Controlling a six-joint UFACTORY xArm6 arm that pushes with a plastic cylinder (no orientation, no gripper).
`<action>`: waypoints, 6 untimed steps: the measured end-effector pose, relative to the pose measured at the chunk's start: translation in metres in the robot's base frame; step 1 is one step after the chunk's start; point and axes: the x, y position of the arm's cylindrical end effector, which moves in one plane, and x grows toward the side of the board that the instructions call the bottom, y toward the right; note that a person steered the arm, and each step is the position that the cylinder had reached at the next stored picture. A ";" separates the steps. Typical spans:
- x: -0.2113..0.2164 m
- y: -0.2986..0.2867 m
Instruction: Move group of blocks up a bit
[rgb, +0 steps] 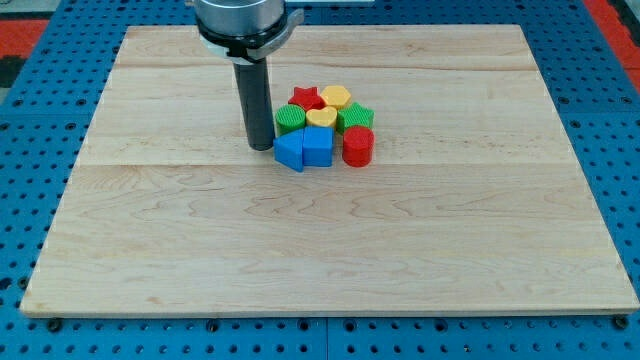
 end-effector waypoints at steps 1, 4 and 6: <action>0.015 -0.003; 0.024 0.051; 0.007 0.064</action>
